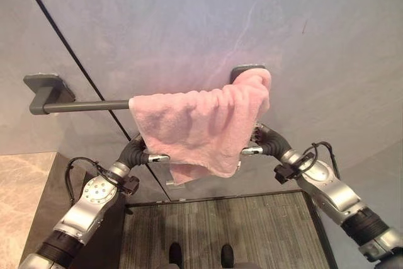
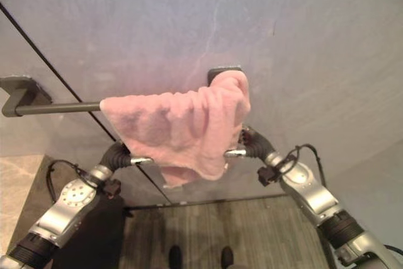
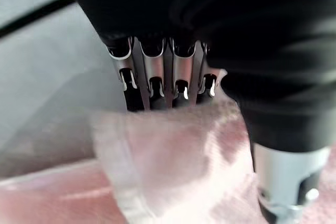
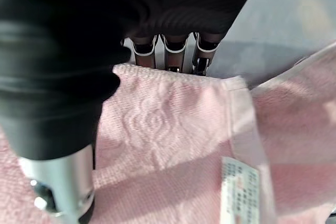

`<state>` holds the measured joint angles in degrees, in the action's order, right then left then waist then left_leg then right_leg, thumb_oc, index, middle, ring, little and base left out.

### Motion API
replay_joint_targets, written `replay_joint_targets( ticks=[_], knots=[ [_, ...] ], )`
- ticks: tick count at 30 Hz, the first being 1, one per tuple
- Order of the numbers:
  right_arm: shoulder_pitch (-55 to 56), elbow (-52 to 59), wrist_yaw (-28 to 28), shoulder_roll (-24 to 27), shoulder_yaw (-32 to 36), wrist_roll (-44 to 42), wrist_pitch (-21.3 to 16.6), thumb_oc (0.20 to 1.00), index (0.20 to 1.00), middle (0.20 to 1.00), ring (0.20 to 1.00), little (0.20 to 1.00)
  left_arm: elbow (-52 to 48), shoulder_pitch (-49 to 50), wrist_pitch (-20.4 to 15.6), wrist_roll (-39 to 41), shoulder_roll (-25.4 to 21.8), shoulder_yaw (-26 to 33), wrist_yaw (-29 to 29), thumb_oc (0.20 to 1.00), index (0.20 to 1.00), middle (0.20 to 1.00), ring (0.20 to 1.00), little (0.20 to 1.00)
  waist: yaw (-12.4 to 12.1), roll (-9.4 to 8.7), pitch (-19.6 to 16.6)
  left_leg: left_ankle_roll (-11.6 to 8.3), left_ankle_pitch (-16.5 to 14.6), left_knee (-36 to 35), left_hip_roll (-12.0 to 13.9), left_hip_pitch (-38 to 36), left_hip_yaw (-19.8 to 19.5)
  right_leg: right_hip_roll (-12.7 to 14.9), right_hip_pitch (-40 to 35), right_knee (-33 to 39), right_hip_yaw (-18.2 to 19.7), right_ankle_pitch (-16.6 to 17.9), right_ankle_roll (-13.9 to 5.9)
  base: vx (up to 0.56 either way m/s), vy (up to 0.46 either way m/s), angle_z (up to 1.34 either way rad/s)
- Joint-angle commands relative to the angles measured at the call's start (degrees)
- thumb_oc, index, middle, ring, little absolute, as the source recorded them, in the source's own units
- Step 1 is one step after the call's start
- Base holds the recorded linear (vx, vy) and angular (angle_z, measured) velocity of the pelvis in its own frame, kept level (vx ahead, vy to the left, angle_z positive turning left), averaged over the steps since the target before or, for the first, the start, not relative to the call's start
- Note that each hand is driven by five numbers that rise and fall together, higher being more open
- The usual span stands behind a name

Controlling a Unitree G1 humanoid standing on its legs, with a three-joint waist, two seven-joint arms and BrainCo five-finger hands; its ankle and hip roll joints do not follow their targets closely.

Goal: Put brush and paste in cup on sink, flatten towel.

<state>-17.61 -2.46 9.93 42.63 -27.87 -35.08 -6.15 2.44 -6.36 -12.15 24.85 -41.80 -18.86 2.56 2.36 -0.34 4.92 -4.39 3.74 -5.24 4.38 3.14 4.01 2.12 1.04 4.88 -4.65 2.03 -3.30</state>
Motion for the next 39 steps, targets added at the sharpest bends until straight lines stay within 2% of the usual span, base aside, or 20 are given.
replay_joint_targets(
  ticks=[1,2,3,4,12,20,25,32,34,37,39],
  knots=[
    [-5.38,3.01,-2.17,-2.81,-0.75,1.61,-2.0,0.715,0.715,0.715,0.715,0.715,-1.37,-5.87,-3.11,1.1,0.7,0.19,-2.91,1.0,1.0,1.0,1.0,1.0,-0.49,-2.88,-1.79,-3.73,0.48,0.24,3.25,0.19,1.65,8.74,1.16,0.12,2.76,3.79,-8.72,0.0,0.002,-0.09],
    [-5.4,3.0,-2.18,-2.83,-0.76,1.62,-2.0,0.395,0.395,0.395,0.395,0.395,-1.37,-5.87,-3.11,1.09,0.7,0.2,-2.91,1.0,1.0,1.0,1.0,1.0,-0.49,-2.88,-1.78,-3.73,0.48,0.24,3.25,0.17,1.66,8.73,1.15,0.12,2.77,3.79,-8.72,0.0,0.006,-0.17],
    [-5.78,3.0,-2.51,-4.0,-1.03,1.55,-2.07,0.2,0.2,0.2,0.2,0.2,-1.81,-6.01,-3.15,0.99,1.19,0.06,-2.97,0.319,0.319,0.319,0.319,0.319,-0.51,-3.0,-1.7,-3.67,0.47,0.24,3.3,0.2,1.78,8.65,1.35,0.12,3.03,3.84,-8.72,0.0,0.004,-0.19],
    [-5.42,3.38,-2.57,-4.29,-0.94,1.5,-2.04,0.2,0.2,0.2,0.2,0.2,-2.02,-5.82,-3.11,1.18,1.24,0.17,-2.9,0.2,0.2,0.2,0.2,0.2,-0.53,-3.07,-1.7,-3.69,0.49,0.24,3.39,0.17,1.88,8.62,1.4,0.12,3.02,3.82,-8.74,0.01,0.004,-0.18],
    [-0.84,7.6,-1.74,-4.75,1.92,0.98,-2.34,0.2,0.2,0.2,0.2,0.2,-3.24,-1.26,-2.89,0.11,1.49,3.76,-2.81,0.2,0.2,0.2,0.2,0.2,-0.64,-3.66,-1.54,-3.83,0.53,0.24,3.7,0.37,1.68,8.47,1.43,0.12,2.88,3.65,-8.67,0.0,-0.001,-0.02],
    [6.38,22.37,1.61,-2.19,5.54,-3.79,-3.2,0.2,0.2,0.2,0.2,0.2,-10.66,6.49,-3.04,0.33,0.41,10.22,-2.22,0.2,0.2,0.2,0.2,0.2,-0.98,-4.2,-1.15,-4.15,0.86,0.24,3.93,1.13,1.01,8.53,1.47,0.12,2.22,3.38,-8.63,0.01,-0.002,0.01],
    [6.26,26.15,2.37,-1.0,4.96,-5.53,-3.19,0.2,0.2,0.2,0.2,0.2,-15.22,8.71,-3.43,1.73,0.11,12.74,-2.31,0.2,0.2,0.2,0.2,0.2,-1.31,-4.57,-0.99,-4.32,1.02,0.24,3.88,1.79,0.59,8.7,1.57,0.12,1.6,3.41,-8.62,0.0,-0.001,0.01],
    [-2.46,27.32,1.38,-3.37,-1.19,-6.37,-2.96,0.2,0.2,0.2,0.2,0.2,-21.39,11.45,-4.73,4.56,-0.54,17.41,-4.27,0.2,0.2,0.2,0.2,0.2,-4.19,-5.21,-0.43,-4.34,1.49,0.24,3.24,3.35,-1.36,9.23,1.25,0.08,-0.45,3.37,-8.34,-0.02,0.0,0.14],
    [-3.45,27.21,1.17,-3.68,-1.72,-6.06,-2.88,0.2,0.2,0.2,0.2,0.2,-21.7,12.1,-4.66,4.73,-0.63,18.31,-4.59,0.2,0.2,0.2,0.2,0.2,-4.39,-5.23,-0.36,-4.36,1.57,0.24,3.18,3.54,-1.6,9.32,1.2,0.07,-0.69,3.37,-8.32,-0.01,0.002,0.17],
    [-6.89,26.62,0.68,-5.25,-3.45,-5.47,-2.37,0.2,0.2,0.2,0.2,0.2,-21.7,14.06,-4.83,4.59,-1.28,22.36,-6.0,0.2,0.2,0.2,0.2,0.2,-6.42,-5.19,-0.14,-4.39,1.84,0.24,2.87,4.43,-2.7,9.64,1.02,0.12,-1.71,3.28,-8.22,-0.02,-0.002,0.16],
    [-7.77,26.34,0.54,-5.87,-4.07,-5.47,-2.24,0.2,0.2,0.2,0.2,0.2,-21.63,14.52,-4.88,4.52,-1.32,23.38,-6.45,0.2,0.2,0.2,0.2,0.2,-6.75,-5.2,-0.06,-4.37,1.92,0.24,2.73,4.64,-2.98,9.66,0.98,0.12,-1.95,3.26,-8.18,-0.02,-0.01,0.25]
  ],
)
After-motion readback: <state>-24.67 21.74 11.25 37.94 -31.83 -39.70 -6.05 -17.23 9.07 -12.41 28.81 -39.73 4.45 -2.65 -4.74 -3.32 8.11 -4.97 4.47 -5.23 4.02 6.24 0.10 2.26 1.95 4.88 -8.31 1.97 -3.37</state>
